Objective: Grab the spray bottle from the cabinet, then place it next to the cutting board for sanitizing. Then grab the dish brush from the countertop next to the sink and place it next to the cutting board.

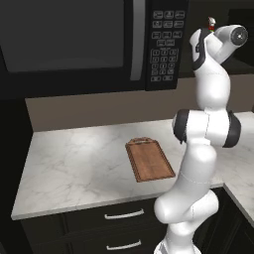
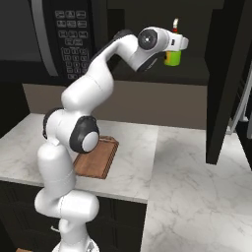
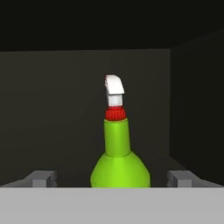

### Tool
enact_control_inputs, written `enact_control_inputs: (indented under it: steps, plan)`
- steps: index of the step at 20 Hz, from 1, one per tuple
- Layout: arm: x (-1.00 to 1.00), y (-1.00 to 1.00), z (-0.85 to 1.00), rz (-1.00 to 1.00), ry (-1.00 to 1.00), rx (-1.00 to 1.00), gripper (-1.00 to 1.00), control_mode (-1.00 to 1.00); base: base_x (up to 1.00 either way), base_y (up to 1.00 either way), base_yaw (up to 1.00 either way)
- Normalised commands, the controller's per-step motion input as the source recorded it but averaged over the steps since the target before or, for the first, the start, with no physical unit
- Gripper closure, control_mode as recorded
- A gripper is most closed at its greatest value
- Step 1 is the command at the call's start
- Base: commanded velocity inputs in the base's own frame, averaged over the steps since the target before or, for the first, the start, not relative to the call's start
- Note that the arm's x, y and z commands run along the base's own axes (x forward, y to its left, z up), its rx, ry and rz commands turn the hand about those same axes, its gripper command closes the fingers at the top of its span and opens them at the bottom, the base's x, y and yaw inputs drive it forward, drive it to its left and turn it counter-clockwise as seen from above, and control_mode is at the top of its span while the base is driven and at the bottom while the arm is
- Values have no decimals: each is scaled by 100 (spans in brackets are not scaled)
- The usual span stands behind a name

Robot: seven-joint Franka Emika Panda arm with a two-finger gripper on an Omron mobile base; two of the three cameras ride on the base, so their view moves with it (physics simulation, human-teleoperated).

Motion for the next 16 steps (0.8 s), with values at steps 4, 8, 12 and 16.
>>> enact_control_inputs:
  steps: [4,8,12,16]
  plan:
    - [32,-9,0,0,0,1,-100,-100,0,0,0]
    - [31,-6,0,0,0,0,-100,-100,0,0,0]
    - [23,-10,0,0,0,2,-100,-100,0,0,0]
    - [22,-8,0,0,0,1,-100,-100,0,0,0]
